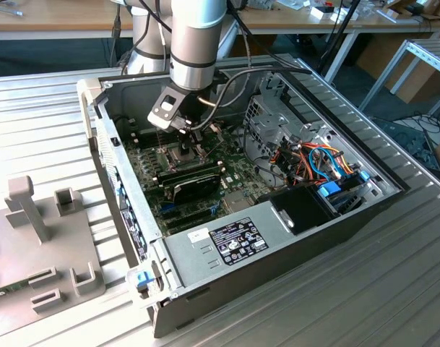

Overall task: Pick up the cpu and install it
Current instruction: 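Place the cpu into insertion slot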

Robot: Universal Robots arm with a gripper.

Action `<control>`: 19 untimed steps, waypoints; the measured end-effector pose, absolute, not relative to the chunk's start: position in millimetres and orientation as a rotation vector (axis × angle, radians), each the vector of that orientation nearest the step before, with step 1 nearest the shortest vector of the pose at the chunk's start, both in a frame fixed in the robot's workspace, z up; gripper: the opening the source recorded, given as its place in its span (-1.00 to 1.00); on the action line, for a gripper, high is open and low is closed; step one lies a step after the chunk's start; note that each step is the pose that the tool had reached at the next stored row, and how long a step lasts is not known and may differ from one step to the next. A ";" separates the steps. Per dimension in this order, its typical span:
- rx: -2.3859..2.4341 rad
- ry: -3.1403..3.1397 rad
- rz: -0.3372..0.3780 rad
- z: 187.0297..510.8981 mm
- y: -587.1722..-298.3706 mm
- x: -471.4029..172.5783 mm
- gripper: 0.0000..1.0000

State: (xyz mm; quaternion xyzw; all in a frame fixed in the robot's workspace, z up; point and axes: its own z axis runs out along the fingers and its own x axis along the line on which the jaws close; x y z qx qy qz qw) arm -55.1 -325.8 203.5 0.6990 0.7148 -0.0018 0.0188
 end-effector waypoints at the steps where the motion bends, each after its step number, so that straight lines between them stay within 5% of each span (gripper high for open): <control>1: 2.170 2.219 -0.005 204.1 -325.8 -55.1 -0.79; 19: 2.169 2.218 -0.007 247.6 -327.1 -55.1 -0.79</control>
